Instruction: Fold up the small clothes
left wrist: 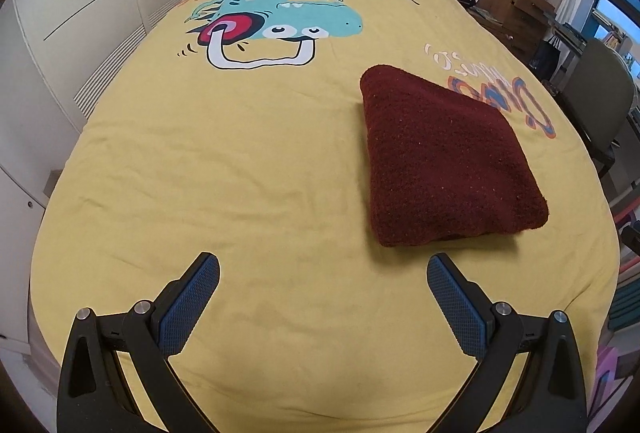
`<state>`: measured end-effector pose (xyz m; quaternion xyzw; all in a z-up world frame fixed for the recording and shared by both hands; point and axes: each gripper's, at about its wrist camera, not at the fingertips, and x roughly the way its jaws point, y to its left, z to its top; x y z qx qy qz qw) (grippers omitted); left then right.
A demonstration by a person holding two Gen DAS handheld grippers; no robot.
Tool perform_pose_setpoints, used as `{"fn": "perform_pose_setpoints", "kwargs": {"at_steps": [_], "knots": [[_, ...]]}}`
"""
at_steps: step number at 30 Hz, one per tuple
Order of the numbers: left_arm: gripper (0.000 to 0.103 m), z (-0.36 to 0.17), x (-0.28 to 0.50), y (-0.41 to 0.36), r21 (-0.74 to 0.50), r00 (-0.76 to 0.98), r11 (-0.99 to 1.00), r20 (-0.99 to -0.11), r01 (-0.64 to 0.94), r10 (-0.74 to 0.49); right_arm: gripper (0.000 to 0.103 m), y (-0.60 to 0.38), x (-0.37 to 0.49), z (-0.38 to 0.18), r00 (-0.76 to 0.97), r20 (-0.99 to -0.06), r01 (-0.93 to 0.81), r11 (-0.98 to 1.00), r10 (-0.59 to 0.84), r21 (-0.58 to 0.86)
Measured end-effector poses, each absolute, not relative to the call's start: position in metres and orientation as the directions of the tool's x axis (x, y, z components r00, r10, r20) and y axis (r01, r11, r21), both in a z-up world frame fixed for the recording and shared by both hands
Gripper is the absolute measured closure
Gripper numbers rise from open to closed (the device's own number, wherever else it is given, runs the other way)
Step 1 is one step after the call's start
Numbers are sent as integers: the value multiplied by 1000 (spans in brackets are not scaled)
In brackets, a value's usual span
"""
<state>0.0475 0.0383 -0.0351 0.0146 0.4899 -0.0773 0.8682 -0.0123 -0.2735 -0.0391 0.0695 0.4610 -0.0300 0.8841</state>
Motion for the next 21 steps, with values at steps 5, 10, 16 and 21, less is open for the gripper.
{"fn": "perform_pose_setpoints", "kwargs": {"at_steps": [5, 10, 16, 21], "knots": [[1, -35, 47, 39, -50, 510, 988, -852, 148, -120, 1, -275, -14, -39, 569, -822, 123, 988, 6, 92], [1, -35, 48, 40, -47, 508, 988, -854, 144, -115, 1, -275, -14, -40, 564, -826, 123, 988, 4, 89], [1, -36, 47, 39, -41, 503, 989, -857, 144, -109, 1, -275, -13, -41, 562, -827, 121, 989, 6, 89], [1, -40, 49, 38, -34, 491, 988, -865, 151, -105, 1, -275, -14, -42, 558, -830, 120, 989, 6, 88]]}}
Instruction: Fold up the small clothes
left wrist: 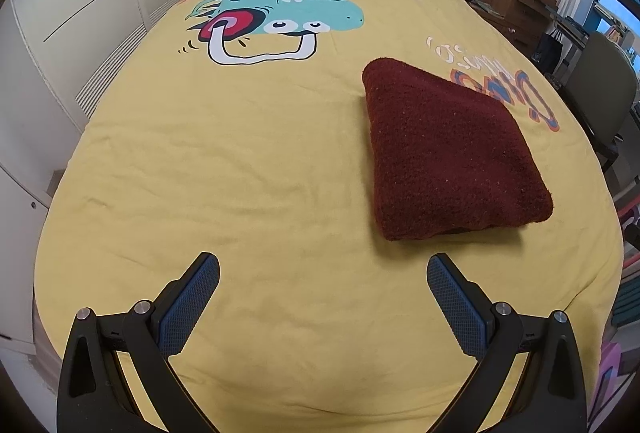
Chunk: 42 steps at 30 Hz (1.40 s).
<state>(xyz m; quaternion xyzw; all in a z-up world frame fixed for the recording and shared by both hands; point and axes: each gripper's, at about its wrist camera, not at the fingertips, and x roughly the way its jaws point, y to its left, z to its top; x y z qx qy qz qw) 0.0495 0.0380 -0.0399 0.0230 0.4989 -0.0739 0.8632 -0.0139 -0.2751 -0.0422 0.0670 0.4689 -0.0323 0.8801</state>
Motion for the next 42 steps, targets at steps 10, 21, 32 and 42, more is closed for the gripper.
{"fn": "perform_pose_setpoints", "kwargs": {"at_steps": [10, 21, 32, 42], "knots": [[1, -41, 51, 40, -35, 487, 988, -867, 153, -106, 1, -274, -11, -48, 540, -842, 108, 991, 11, 82], [1, -40, 49, 41, -31, 494, 989, -864, 145, -100, 1, -276, -9, -48, 532, -846, 106, 991, 9, 78], [1, -40, 46, 42, -36, 493, 990, -864, 140, -101, 1, -278, -10, -47, 532, -847, 108, 991, 7, 75], [1, -40, 45, 40, -34, 489, 989, -867, 141, -99, 1, -278, -10, -46, 533, -846, 109, 991, 7, 77]]}}
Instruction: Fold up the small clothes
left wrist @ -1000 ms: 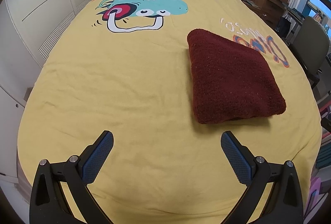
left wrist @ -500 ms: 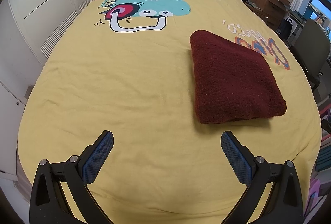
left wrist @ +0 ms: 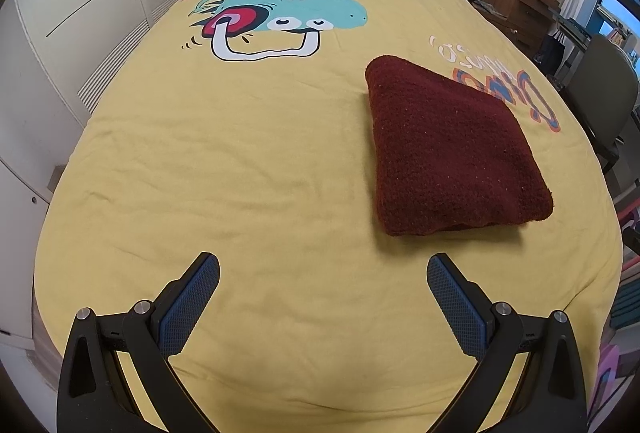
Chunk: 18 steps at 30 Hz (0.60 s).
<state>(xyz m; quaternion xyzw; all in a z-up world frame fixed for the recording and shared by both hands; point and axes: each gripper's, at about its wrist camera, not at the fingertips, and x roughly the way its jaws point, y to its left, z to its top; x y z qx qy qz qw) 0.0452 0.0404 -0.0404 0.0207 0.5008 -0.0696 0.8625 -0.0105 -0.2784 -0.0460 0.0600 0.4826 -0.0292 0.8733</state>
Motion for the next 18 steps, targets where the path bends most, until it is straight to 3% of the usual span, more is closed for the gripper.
{"fn": "perform_pose_setpoints", "kwargs": {"at_steps": [18], "knots": [[1, -40, 43, 39, -34, 485, 988, -868, 151, -104, 1, -279, -13, -47, 531, -848, 108, 991, 10, 79]]}}
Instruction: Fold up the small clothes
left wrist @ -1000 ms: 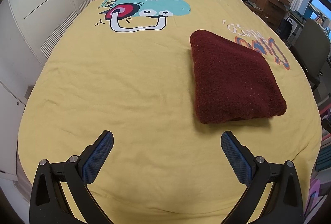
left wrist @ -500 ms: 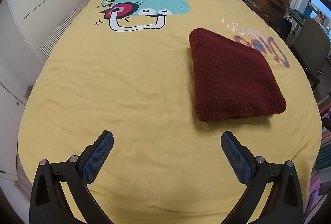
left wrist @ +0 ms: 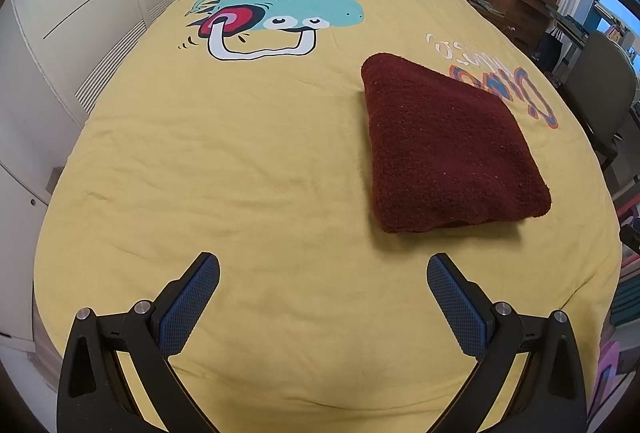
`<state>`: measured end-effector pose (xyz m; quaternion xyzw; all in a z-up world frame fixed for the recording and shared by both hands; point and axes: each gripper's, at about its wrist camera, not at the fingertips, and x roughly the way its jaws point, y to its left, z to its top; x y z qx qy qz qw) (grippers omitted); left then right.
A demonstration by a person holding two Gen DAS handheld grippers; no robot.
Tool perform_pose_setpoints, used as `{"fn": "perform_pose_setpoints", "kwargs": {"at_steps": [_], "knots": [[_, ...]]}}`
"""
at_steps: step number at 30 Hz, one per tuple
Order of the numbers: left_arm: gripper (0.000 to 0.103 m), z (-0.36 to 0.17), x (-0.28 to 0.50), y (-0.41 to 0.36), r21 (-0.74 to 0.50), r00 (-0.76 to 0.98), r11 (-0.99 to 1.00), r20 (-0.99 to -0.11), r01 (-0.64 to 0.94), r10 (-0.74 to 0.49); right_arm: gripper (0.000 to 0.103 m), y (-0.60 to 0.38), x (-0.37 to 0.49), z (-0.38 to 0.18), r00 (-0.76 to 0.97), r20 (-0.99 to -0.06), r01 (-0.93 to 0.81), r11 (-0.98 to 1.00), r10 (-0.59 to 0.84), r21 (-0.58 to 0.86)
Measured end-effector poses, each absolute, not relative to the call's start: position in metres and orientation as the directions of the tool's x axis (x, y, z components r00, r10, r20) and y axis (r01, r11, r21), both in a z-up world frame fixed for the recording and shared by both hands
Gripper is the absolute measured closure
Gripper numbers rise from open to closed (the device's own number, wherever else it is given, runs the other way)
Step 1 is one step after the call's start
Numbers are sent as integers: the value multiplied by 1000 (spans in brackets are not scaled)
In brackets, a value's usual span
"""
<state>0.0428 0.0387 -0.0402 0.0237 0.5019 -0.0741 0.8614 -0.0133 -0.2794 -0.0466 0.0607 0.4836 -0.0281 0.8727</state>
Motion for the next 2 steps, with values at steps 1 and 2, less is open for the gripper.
{"fn": "perform_pose_setpoints", "kwargs": {"at_steps": [1, 2], "knots": [[1, -40, 43, 38, -34, 485, 988, -868, 151, -104, 1, -279, -13, -47, 531, -848, 107, 991, 10, 78], [1, -40, 43, 38, -35, 484, 988, -869, 151, -104, 1, -280, -13, -47, 530, -848, 107, 991, 10, 78]]}}
